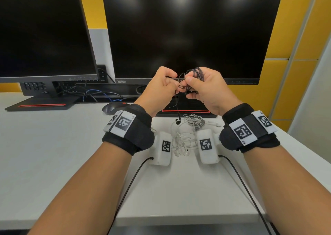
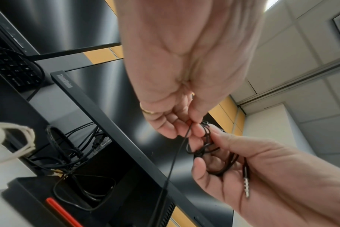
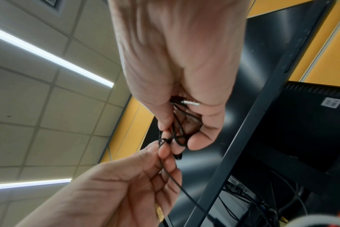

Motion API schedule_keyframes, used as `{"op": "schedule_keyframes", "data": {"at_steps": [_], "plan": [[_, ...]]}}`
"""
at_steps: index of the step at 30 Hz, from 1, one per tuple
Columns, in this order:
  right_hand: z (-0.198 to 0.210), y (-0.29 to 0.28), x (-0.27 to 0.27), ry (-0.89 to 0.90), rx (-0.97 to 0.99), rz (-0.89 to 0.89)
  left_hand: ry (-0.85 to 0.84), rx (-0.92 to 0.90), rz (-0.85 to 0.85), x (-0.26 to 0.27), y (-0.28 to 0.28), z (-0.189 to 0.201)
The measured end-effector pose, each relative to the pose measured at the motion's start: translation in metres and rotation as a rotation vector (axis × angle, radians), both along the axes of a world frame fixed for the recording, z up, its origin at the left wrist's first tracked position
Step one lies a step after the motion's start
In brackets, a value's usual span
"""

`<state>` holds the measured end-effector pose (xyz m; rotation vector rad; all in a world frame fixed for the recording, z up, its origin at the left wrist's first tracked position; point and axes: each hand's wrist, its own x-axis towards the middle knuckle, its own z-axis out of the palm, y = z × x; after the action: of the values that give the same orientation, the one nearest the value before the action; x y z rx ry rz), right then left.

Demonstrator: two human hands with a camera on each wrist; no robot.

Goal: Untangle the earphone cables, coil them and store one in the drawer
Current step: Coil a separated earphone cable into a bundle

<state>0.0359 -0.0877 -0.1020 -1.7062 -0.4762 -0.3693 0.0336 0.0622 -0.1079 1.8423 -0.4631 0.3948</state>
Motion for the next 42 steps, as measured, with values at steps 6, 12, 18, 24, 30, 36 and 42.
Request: {"op": "schedule_keyframes", "data": {"at_steps": [6,12,18,24,30,36,42], "plan": [[0.001,-0.001,-0.002,0.024,0.059,0.014,-0.048,0.041,0.042,0.001,0.001,-0.001],[0.002,0.0,-0.003,0.034,0.074,-0.001,-0.083,0.059,0.126,-0.003,0.001,0.003],[0.001,0.0,-0.003,0.053,0.092,0.003,-0.063,0.13,0.164,-0.005,0.001,0.004],[0.001,0.001,-0.002,0.022,0.066,-0.003,-0.075,0.197,0.216,-0.006,0.0,0.006],[0.001,-0.001,0.004,-0.045,0.036,-0.106,-0.047,0.125,0.173,-0.008,0.002,0.006],[-0.002,-0.009,0.009,-0.07,-0.052,-0.238,-0.077,0.134,0.127,-0.008,0.004,0.006],[-0.001,-0.011,0.01,-0.035,-0.058,-0.266,-0.054,0.036,-0.044,-0.017,0.005,0.012]]}}
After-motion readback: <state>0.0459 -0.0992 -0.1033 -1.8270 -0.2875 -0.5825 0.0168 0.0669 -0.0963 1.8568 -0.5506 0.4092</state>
